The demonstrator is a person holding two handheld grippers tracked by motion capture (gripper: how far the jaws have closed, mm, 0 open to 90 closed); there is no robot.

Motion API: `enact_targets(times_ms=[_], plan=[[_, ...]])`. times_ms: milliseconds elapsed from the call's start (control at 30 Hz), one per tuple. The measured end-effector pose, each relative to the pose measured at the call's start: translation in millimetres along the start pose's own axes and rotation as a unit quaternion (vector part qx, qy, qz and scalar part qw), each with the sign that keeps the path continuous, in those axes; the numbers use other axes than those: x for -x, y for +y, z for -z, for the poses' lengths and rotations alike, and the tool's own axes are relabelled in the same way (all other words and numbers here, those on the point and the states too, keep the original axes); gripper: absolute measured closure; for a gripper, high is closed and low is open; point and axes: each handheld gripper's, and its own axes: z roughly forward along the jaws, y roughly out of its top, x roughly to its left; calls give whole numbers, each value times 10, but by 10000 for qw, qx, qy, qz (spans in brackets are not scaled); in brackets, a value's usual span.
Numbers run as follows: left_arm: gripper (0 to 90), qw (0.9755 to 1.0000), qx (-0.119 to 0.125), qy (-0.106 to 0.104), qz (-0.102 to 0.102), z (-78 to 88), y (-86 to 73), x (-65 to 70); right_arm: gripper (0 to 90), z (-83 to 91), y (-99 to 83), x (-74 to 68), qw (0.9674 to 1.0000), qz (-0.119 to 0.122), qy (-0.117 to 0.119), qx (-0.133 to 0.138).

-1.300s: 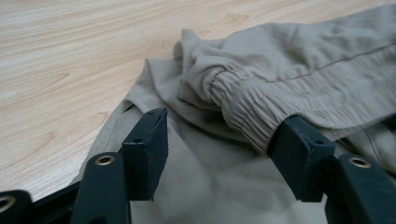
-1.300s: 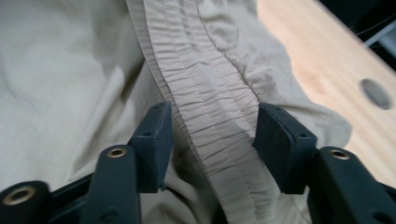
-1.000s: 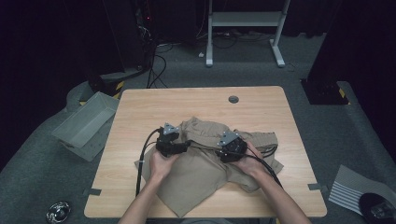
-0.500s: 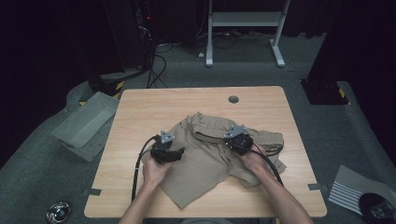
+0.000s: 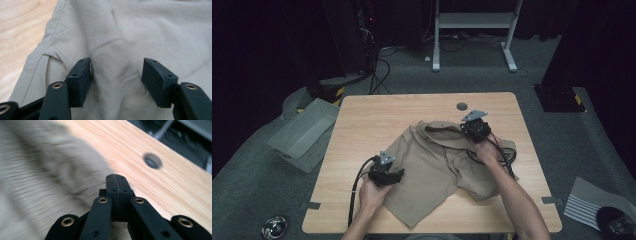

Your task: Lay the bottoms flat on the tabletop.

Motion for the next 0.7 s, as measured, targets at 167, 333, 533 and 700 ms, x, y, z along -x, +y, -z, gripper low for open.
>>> enact_targets(times_ms=[167,333,533,700], plan=[[430,9998,-127,-98,-139,136,-104,72,900,-219,-34,251,9972,-635,-128,-365],[404,10000,31,28,2,42,17,43,760,-17,-113,-48,9989,-69,439,151],[387,9989,313,197,288,-176,368,-51,585,241,-182,-431,9907,517,1145,527],[405,9985,-34,441,308,-418,449,-101,430,107,-223,-721,9853,1051,1311,320]])
